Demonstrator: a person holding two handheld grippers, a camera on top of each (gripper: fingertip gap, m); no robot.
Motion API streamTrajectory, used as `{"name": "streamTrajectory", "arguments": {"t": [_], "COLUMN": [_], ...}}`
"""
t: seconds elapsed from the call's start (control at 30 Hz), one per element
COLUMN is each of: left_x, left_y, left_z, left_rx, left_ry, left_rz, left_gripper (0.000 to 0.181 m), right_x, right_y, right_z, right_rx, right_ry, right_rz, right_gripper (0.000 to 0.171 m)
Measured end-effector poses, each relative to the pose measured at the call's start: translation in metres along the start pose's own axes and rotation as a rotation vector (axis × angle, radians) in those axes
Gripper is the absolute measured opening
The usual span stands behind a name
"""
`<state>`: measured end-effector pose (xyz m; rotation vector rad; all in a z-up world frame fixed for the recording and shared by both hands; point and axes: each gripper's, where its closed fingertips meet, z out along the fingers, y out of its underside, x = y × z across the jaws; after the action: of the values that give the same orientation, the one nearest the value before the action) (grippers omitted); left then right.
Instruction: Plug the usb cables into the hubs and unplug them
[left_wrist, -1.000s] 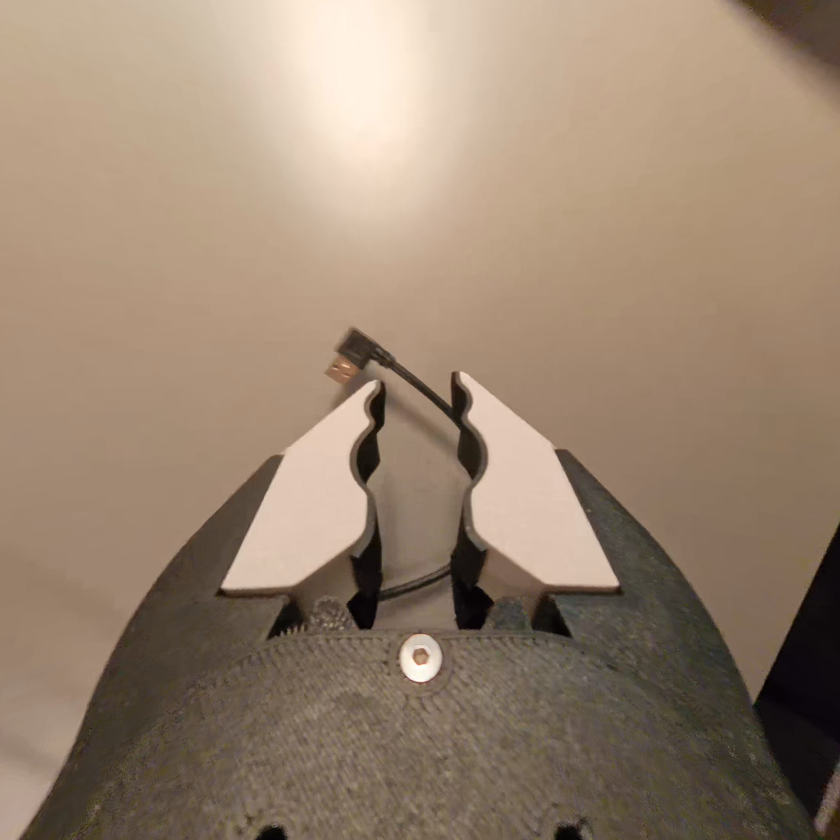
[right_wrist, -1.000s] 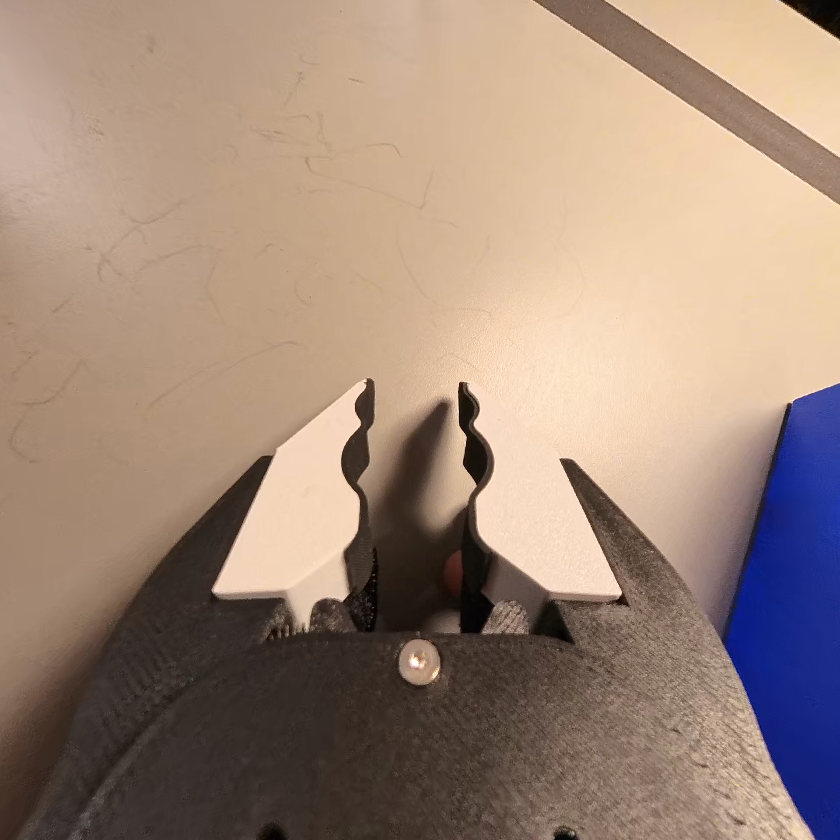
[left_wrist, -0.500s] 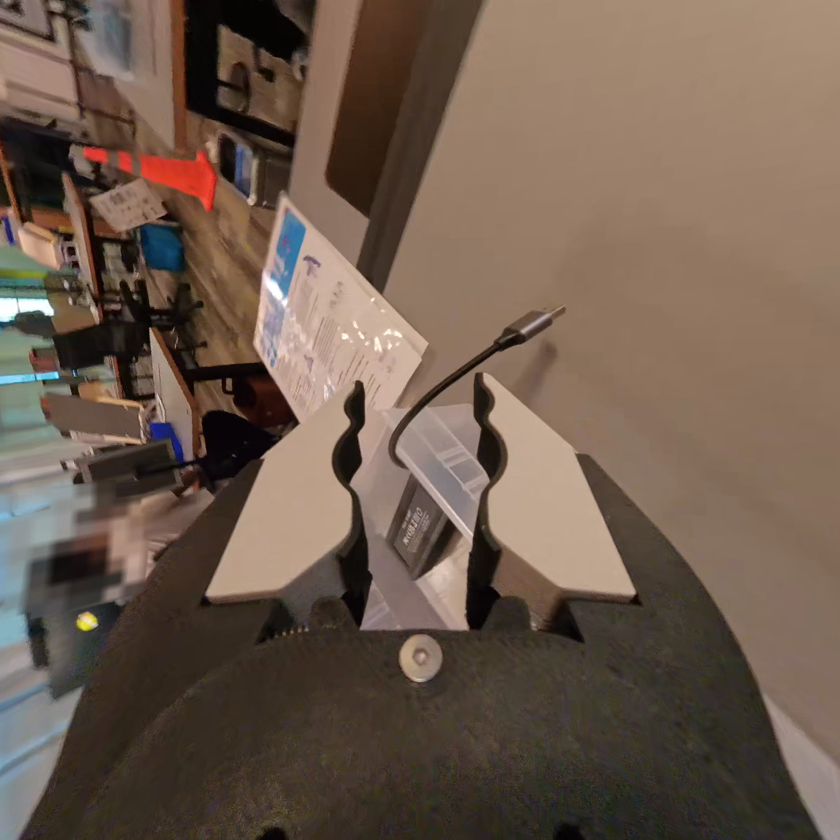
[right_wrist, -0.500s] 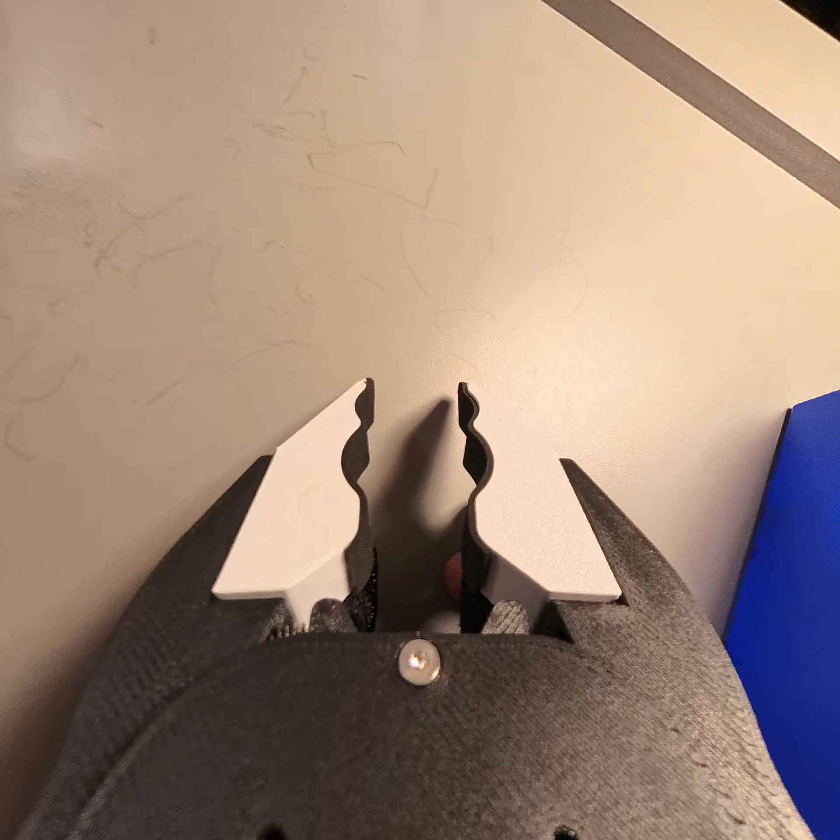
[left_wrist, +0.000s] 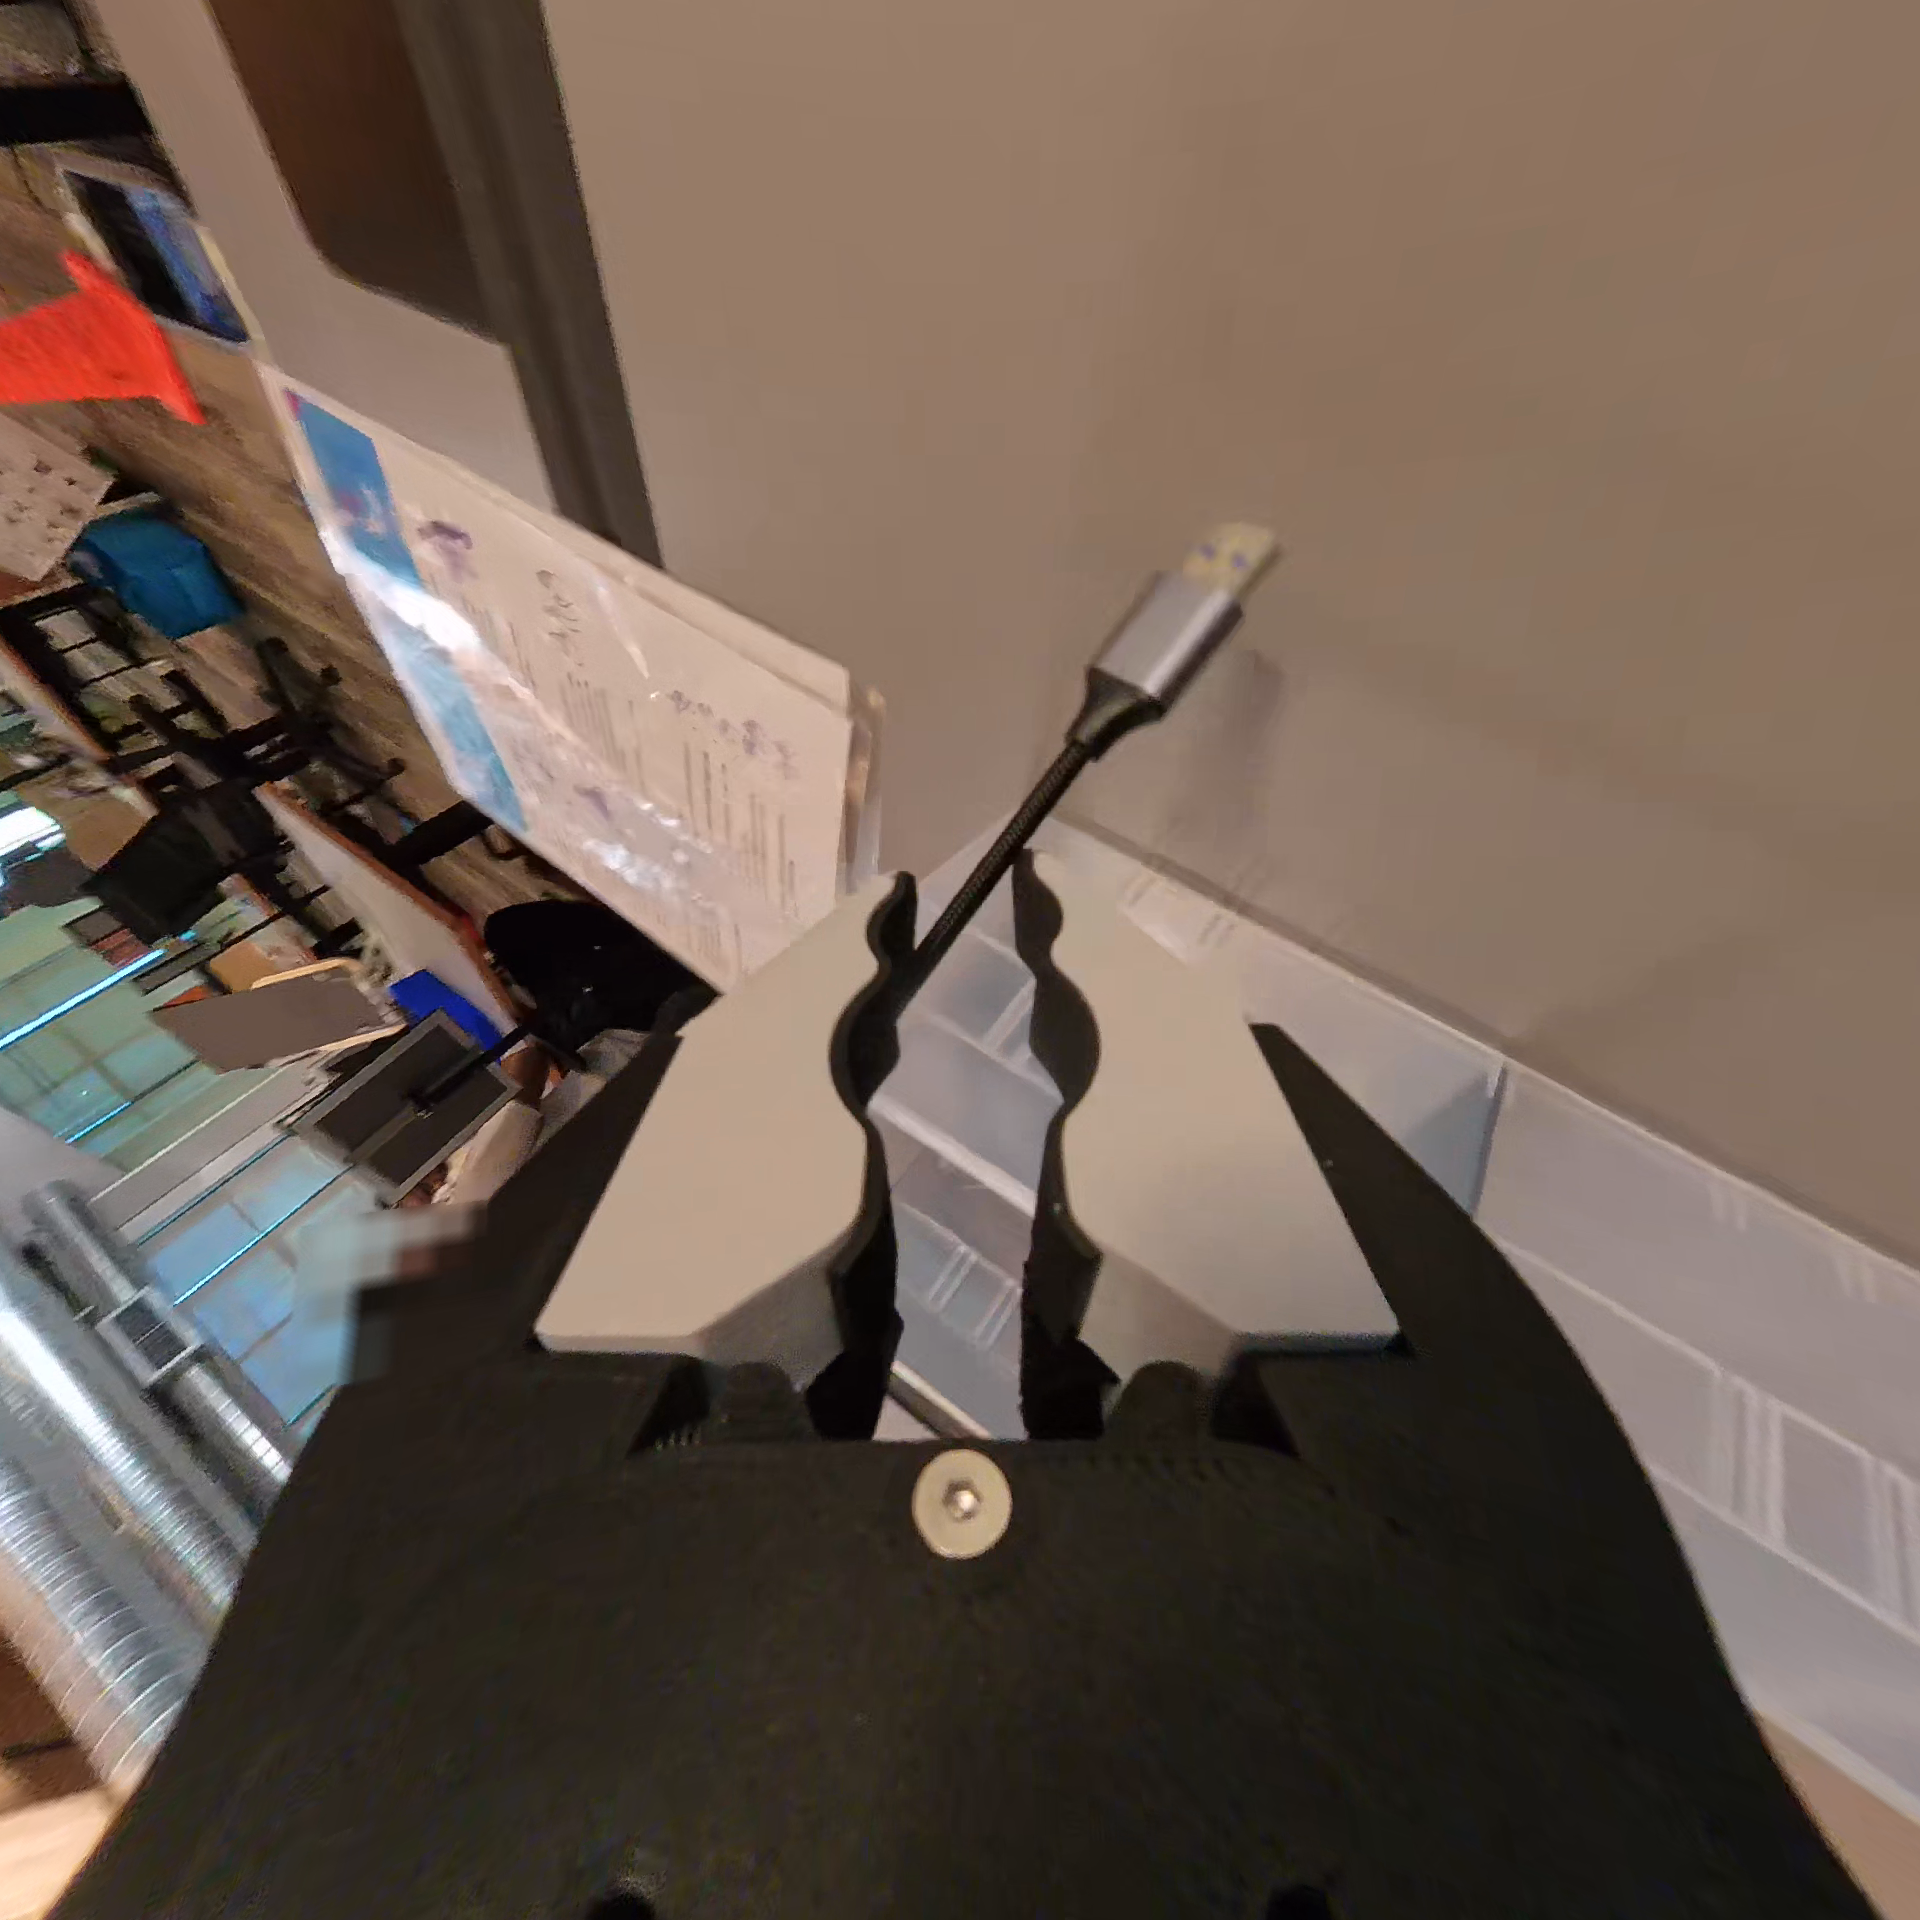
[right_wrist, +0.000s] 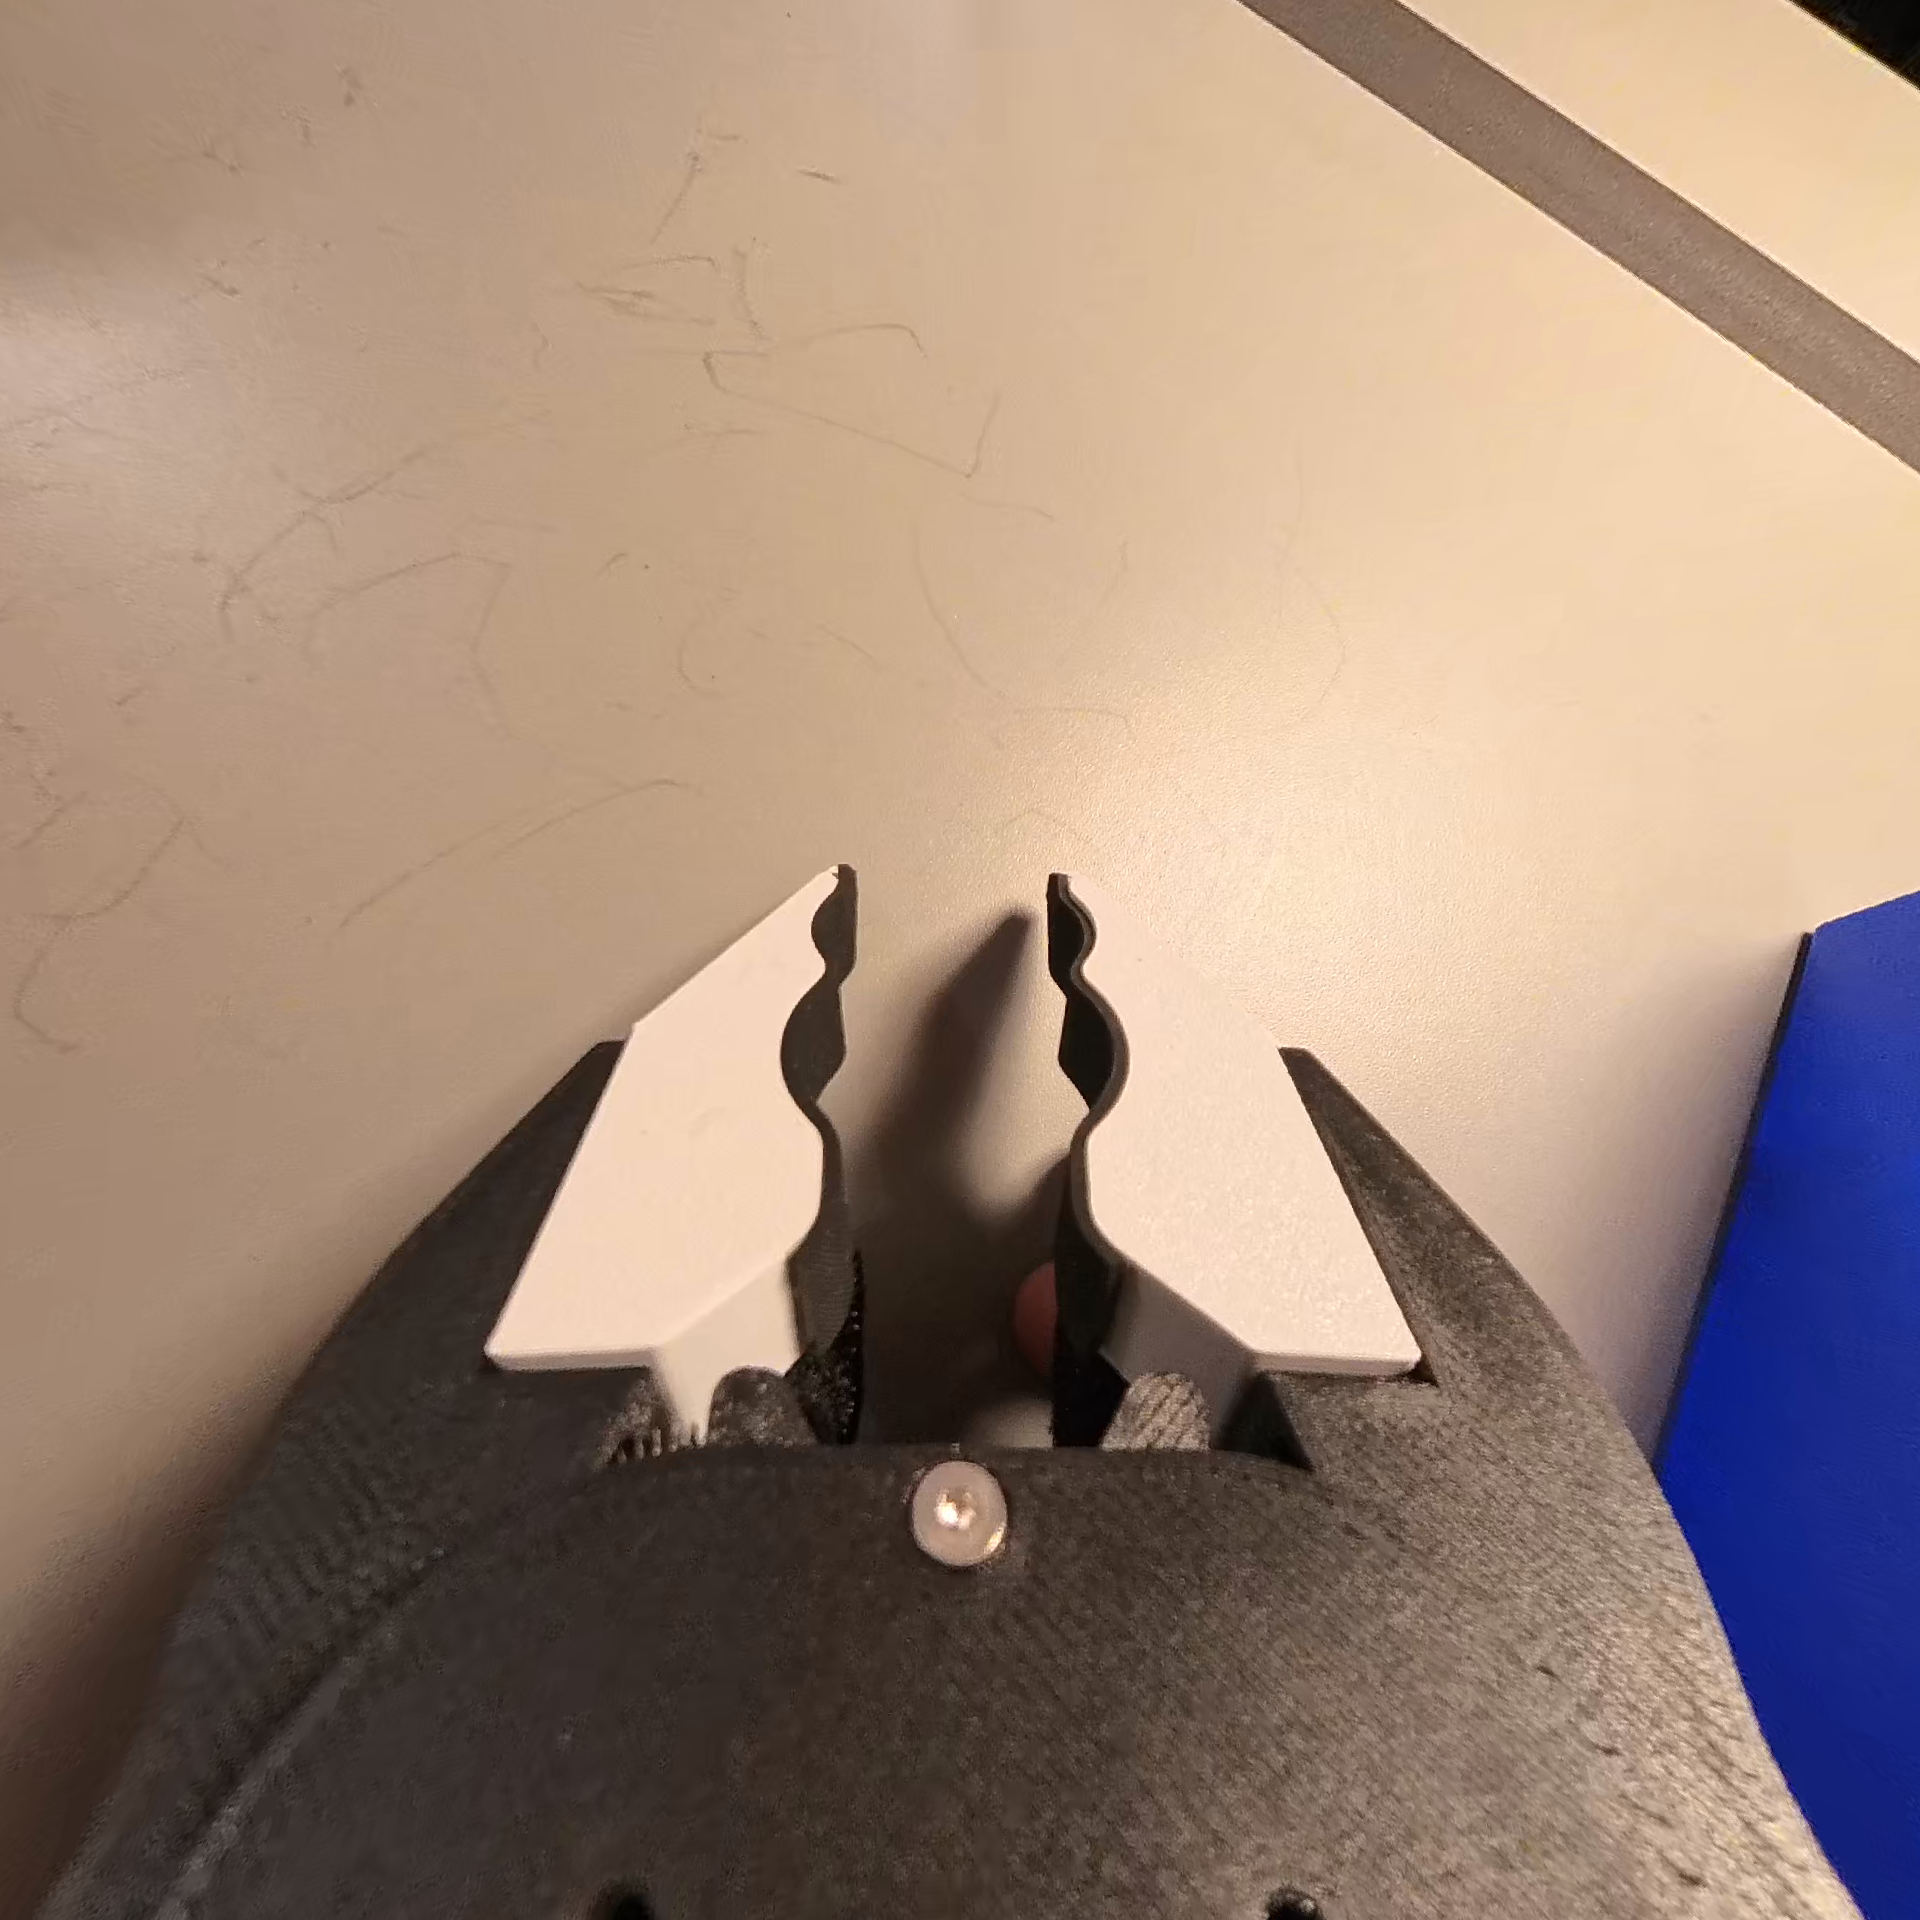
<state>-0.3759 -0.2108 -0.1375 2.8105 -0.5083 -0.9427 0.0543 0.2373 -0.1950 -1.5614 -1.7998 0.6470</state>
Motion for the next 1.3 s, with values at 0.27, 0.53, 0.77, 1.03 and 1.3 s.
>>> {"name": "streamTrajectory", "arguments": {"t": [0.27,0.53,0.77,1.03,1.3], "left_x": [-0.081,-0.022,0.103,0.172,0.102], "left_y": [0.022,-0.092,-0.194,-0.227,-0.163], "left_z": [-0.075,-0.199,-0.247,-0.171,-0.179], "left_rx": [0.012,0.570,0.891,0.744,0.837], "left_ry": [-0.383,-0.067,0.797,0.917,0.554], "left_rz": [-0.180,-0.333,-0.411,-0.435,-0.482], "left_gripper": [0.006,0.007,0.007,0.012,0.062], "right_x": [-0.001,-0.002,-0.002,-0.003,-0.003], "right_y": [0.000,0.000,0.000,0.001,0.001], "right_z": [-0.001,-0.001,-0.001,-0.002,-0.002], "right_rx": [0.003,0.003,0.004,0.005,0.005], "right_ry": [0.000,-0.006,-0.008,-0.008,-0.015], "right_rz": [-0.010,-0.012,-0.017,-0.019,-0.019], "right_gripper": [0.038,0.038,0.038,0.038,0.038]}}
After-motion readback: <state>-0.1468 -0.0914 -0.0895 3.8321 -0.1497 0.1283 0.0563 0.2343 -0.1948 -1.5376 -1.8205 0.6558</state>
